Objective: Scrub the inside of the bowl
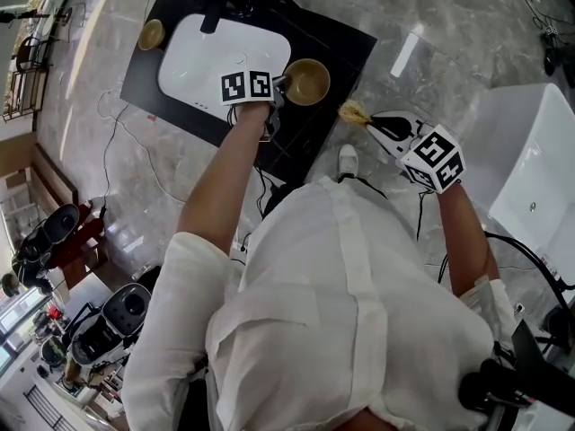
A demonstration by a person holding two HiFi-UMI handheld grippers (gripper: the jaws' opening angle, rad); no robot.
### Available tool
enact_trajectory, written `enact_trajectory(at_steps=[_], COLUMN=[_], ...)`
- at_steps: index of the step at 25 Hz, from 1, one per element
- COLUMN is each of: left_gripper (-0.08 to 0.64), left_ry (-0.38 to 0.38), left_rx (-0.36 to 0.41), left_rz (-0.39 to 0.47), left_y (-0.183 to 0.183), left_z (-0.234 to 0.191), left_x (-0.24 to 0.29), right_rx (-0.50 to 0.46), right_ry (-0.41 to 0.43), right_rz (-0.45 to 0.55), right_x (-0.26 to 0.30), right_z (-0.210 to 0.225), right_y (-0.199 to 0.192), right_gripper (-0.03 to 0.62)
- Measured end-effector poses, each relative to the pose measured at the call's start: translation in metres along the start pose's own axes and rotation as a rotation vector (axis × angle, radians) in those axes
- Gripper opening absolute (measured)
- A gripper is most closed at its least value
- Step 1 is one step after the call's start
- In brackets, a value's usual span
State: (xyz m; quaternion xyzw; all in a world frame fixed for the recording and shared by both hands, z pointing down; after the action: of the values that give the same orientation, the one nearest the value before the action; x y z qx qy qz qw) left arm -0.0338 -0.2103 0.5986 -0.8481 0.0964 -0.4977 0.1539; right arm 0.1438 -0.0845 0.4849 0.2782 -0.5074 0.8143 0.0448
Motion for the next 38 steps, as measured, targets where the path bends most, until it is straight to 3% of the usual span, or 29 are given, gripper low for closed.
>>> enact_trajectory(at_steps=[10,18,24,28,33,38], left_gripper=[0.018,0.028,0.078,0.078,0.077,0.005], left_ry=[0.068,0.088,0.076,0.076,-0.024,-0.133], left_rx=[-0.012,-0.009,-0.009,0.035,0.074,0.166], left_rz=[-0.048,-0.021,0.049,0.161,0.293,0.305], left_y=[-0.026,-0.025,-0.023,-0.017,-0.036,-0.093], left_z=[-0.018,-0.018,-0.023,-0.026,-0.018,-0.017], left_x=[-0.003,-0.003,-0.016,-0.047,-0.109,-0.173], right_rx=[0.018,0.023,0.023,0.010,-0.015,-0.026], right_ry=[0.045,0.065,0.032,0.000,-0.039,-0.053], right_rz=[0.018,0.014,0.017,0.018,0.024,0.027], right_x=[0.012,0.020,0.022,0.026,0.040,0.072], right_z=[0.003,0.005,0.001,-0.009,-0.042,-0.093], right_y=[-0.008,-0.009,-0.010,-0.005,0.007,0.012], right_gripper=[0.025,0.025,0.025,0.025,0.025,0.025])
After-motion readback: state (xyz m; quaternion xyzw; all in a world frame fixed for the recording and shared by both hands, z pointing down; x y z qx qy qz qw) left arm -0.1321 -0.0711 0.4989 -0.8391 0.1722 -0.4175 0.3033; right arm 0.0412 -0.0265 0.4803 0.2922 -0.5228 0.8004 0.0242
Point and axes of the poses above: the fingertips, and each gripper's own axes: x forward along the fingers, z to its right, y out of its top, the point moved 1 cm from there along -x, backward along the fingers, and after that the axes turned 4 degrees about y, right-handed, at the moved point
